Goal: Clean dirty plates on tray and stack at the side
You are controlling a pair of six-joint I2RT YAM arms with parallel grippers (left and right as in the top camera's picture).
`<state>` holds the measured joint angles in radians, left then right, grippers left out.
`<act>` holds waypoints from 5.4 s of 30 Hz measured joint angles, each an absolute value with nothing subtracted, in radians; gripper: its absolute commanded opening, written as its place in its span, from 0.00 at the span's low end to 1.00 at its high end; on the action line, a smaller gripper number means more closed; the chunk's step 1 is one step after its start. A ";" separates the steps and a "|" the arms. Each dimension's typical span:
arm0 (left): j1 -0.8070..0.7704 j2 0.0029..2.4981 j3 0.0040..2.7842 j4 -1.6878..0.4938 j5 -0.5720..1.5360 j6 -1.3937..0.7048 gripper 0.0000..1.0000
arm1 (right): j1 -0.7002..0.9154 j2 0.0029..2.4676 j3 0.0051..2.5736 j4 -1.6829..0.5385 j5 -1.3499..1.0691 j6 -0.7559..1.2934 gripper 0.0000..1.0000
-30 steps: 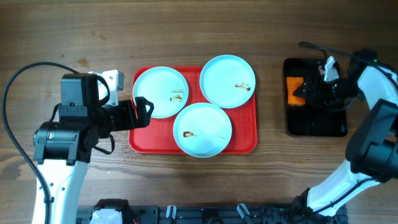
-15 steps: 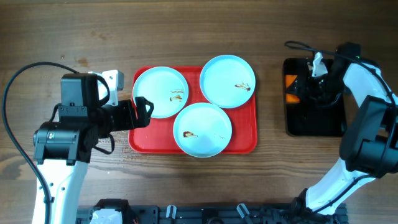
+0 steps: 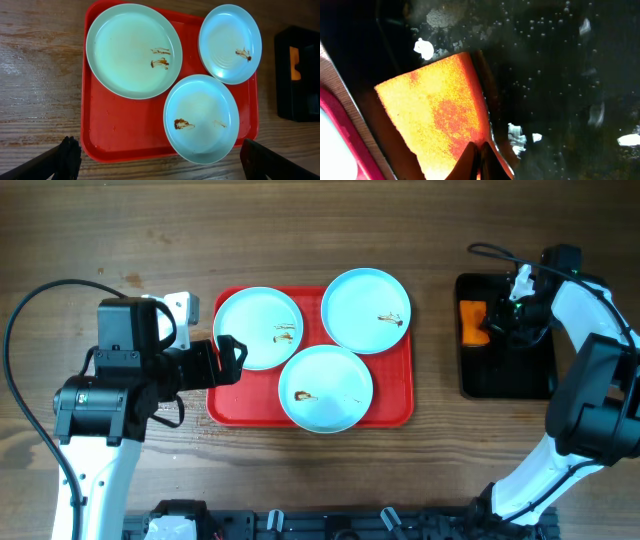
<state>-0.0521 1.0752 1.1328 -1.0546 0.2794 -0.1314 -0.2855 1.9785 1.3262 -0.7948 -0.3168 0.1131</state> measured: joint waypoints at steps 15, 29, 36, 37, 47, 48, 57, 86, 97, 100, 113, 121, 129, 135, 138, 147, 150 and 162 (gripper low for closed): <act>-0.052 1.075 1.133 -1.046 0.279 -0.131 1.00 | -0.298 1.979 1.326 -0.838 -0.113 0.239 0.04; -0.052 1.075 1.133 -1.029 0.279 -0.131 1.00 | -0.311 1.977 1.326 -0.860 -0.057 0.271 0.65; -0.052 1.075 1.133 -1.025 0.279 -0.131 1.00 | -0.311 1.927 1.388 -0.936 -0.058 0.287 0.67; -0.052 1.075 1.133 -1.025 0.279 -0.131 1.00 | -0.311 1.926 1.394 -0.946 -0.058 0.291 0.70; -0.052 1.075 1.133 -1.013 0.279 -0.131 1.00 | -0.311 1.926 1.424 -0.916 -0.242 0.102 0.73; -0.052 1.075 1.133 -1.013 0.279 -0.131 1.00 | -0.311 1.926 1.424 -0.904 -0.266 0.075 0.70; -0.052 1.076 1.133 -1.010 0.279 -0.131 1.00 | -0.310 1.926 1.316 -0.806 -0.340 0.006 0.74; -0.052 1.134 1.133 -0.989 0.279 -0.131 1.00 | -0.302 1.986 1.287 -0.742 -0.260 0.033 0.05; -0.052 1.134 1.133 -0.961 0.279 -0.131 1.00 | -0.290 1.967 1.318 -0.785 -0.253 0.060 0.04; -0.052 1.134 1.133 -0.961 0.279 -0.131 1.00 | -0.289 1.882 1.324 -0.789 -0.253 0.075 0.04; -0.052 1.134 1.133 -0.960 0.280 -0.131 1.00 | -0.286 1.946 1.238 -0.719 -0.245 0.120 0.04; -0.052 1.134 1.133 -0.923 0.283 -0.129 0.04 | -0.285 1.948 1.245 -0.742 -0.292 0.120 0.04; -0.052 1.224 1.133 -0.892 0.180 -0.144 0.04 | -0.284 1.735 1.267 -0.873 -0.300 0.120 0.04; -0.052 1.367 1.135 -0.979 0.210 -0.162 0.60 | -0.284 1.666 1.272 -0.963 -0.322 0.127 0.04; -0.052 1.424 1.138 -1.135 0.213 -0.178 0.09 | -0.284 1.666 1.272 -0.989 -0.326 0.131 0.04; -0.080 1.448 1.133 -1.046 0.249 -0.166 0.76 | -0.282 1.666 1.272 -1.013 -0.340 0.130 0.04; -0.080 1.449 1.132 -1.008 0.301 -0.148 0.04 | -0.282 1.666 1.272 -1.014 -0.340 0.129 0.04; -0.080 1.652 1.098 -0.934 0.381 -0.113 0.70 | -0.282 1.666 1.272 -1.022 -0.340 0.126 0.04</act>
